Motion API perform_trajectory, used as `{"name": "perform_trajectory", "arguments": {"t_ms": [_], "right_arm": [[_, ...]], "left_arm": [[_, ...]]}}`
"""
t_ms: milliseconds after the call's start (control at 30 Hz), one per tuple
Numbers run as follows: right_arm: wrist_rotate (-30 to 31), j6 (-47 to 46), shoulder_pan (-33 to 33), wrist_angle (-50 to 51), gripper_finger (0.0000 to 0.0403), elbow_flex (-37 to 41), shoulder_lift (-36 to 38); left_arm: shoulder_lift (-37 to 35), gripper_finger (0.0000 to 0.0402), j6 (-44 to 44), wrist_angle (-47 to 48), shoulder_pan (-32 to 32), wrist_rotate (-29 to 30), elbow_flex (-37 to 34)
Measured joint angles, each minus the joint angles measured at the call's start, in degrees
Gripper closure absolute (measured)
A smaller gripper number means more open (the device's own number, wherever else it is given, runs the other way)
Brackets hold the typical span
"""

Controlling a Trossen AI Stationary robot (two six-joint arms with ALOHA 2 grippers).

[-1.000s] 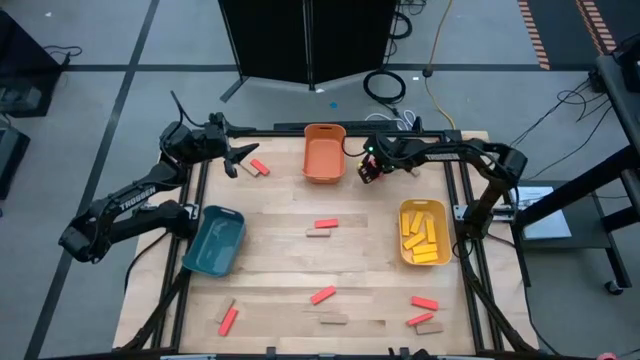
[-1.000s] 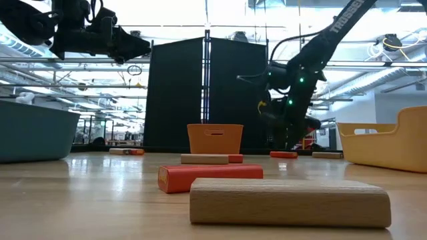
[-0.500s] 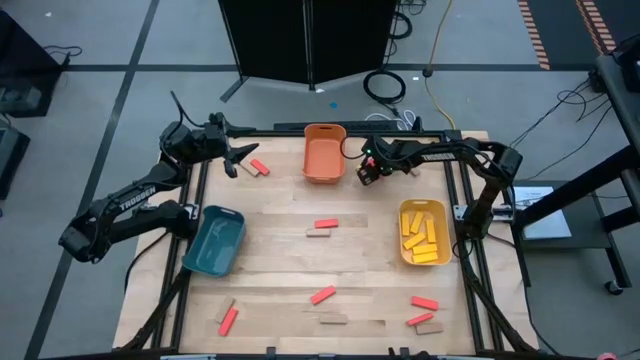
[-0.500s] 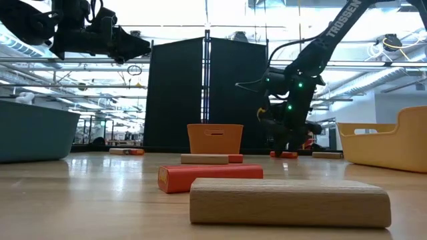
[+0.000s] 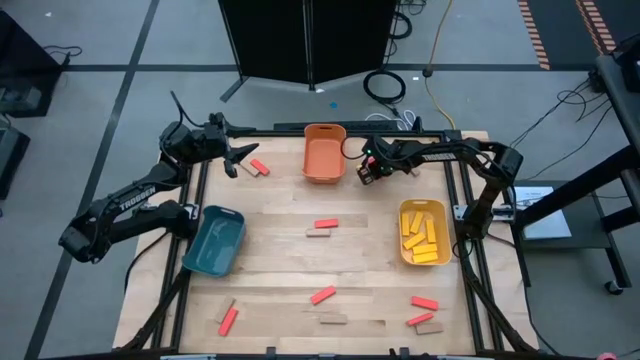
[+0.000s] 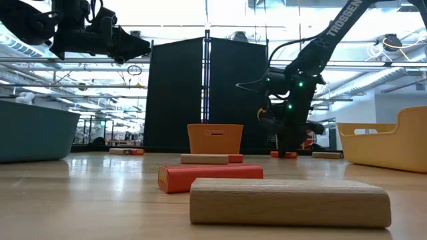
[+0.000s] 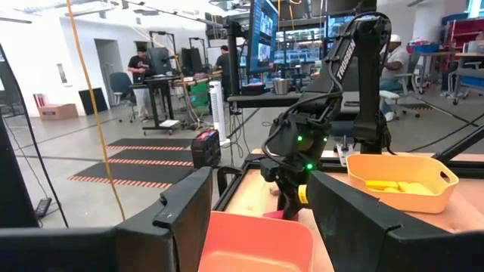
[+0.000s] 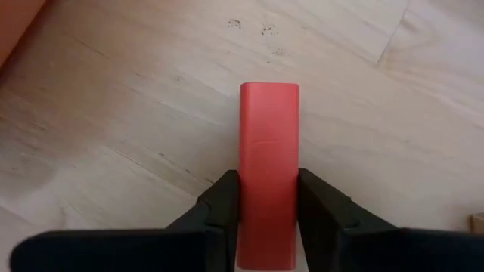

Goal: Sort blocks
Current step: Put the top right orange block into the orange bin

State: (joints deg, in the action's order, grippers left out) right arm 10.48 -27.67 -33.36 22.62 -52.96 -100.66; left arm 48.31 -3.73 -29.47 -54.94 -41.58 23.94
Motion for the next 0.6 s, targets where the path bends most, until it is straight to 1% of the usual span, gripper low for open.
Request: {"name": "perform_trajectory", "arguments": {"t_ms": [167, 267, 367, 500, 600], "right_arm": [[-0.1, -0.2, -0.1, 2.5, 0.0294, 0.3, 1.8], [-0.4, -0.2, 0.0, 4.5, 0.0294, -0.3, 4.4], [-2.2, -0.3, 0.2, 5.9, 0.0299, -1.8, 7.2], [-3.2, -0.6, 2.1, 3.9, 0.0299, -5.0, 10.5], [-3.1, -0.2, 4.2, -2.9, 0.0294, -6.8, 11.0]], "left_arm": [[0.0, 0.0185, 0.0, 0.0, 0.0, 0.0, 0.0], [0.0, 0.0185, 0.0, 0.0, 0.0, 0.0, 0.0], [0.0, 0.0185, 0.0, 0.0, 0.0, 0.0, 0.0], [0.0, 0.0185, 0.0, 0.0, 0.0, 0.0, 0.0], [0.0, 0.0185, 0.0, -0.1, 0.0, 0.0, 0.0]]}}
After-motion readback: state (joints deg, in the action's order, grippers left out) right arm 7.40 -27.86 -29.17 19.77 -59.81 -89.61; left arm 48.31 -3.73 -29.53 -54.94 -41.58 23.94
